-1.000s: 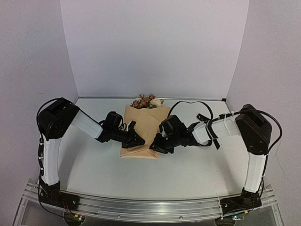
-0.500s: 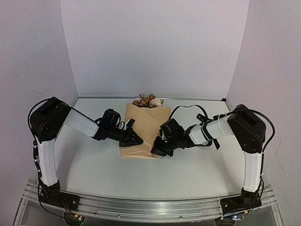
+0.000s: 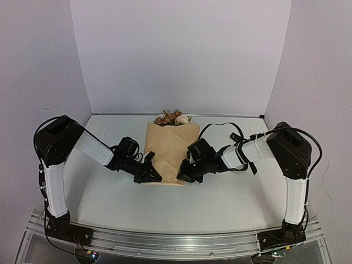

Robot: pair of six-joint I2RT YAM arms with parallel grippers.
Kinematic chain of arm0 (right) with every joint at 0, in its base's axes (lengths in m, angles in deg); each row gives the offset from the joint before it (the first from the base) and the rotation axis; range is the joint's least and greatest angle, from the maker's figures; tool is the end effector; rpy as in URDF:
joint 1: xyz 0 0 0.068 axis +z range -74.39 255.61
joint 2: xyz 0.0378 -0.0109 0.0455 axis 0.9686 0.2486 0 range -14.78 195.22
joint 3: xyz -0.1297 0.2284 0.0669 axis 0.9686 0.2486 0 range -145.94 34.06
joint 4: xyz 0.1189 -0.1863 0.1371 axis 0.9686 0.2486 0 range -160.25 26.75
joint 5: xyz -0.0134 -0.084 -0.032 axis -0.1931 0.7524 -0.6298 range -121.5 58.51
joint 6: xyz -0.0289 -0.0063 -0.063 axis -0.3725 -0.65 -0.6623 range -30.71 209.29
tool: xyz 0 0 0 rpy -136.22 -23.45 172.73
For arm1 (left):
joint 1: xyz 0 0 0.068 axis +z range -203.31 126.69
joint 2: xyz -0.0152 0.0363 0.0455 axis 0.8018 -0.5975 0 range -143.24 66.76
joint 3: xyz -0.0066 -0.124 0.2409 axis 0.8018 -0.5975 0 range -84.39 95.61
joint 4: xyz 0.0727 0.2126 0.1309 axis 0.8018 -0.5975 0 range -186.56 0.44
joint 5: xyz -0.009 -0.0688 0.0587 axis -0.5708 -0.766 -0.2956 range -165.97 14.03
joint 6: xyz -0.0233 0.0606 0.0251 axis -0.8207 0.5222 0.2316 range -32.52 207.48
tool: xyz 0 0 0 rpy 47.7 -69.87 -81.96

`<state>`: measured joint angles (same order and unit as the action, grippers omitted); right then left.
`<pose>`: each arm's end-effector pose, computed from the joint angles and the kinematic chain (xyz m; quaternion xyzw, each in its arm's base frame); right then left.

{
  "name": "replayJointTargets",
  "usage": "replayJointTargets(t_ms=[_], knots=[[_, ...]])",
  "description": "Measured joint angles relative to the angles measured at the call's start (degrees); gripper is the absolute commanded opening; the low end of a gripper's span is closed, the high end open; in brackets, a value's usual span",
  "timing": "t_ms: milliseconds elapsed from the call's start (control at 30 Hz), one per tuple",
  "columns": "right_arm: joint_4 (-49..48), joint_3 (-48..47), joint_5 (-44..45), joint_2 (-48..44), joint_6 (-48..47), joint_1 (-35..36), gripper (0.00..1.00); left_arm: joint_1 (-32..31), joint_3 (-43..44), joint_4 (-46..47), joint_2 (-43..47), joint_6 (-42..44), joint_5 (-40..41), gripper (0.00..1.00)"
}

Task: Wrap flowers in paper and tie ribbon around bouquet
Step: Press the fold line of the folded wrapping paper.

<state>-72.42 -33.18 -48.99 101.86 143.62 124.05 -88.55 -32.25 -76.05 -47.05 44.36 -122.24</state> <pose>0.2714 0.3319 0.1080 -0.0081 0.9219 0.3700 0.1143 0.2783 -0.2468 0.0831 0.0810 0.8666 -0.4919 0.0227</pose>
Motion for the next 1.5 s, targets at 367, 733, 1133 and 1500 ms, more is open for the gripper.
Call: replayJointTargets(t_ms=[367,733,1133,1500], knots=[[1.9,-0.1,-0.4,-7.5,-1.5,0.0,0.14,-0.2,-0.1,2.1,-1.7,-1.8,0.0,0.05],[0.1,-5.0,-1.6,-0.8,-2.1,0.0,0.12,-0.2,-1.1,4.1,-1.7,-2.4,0.0,0.05],[-6.8,0.2,-1.1,2.5,0.2,0.0,0.10,0.2,-7.1,8.4,4.4,-4.6,-0.3,0.06],[-10.1,1.7,-0.5,2.5,1.0,0.0,0.09,6.2,-17.7,22.3,4.7,-12.9,-3.1,0.03]])
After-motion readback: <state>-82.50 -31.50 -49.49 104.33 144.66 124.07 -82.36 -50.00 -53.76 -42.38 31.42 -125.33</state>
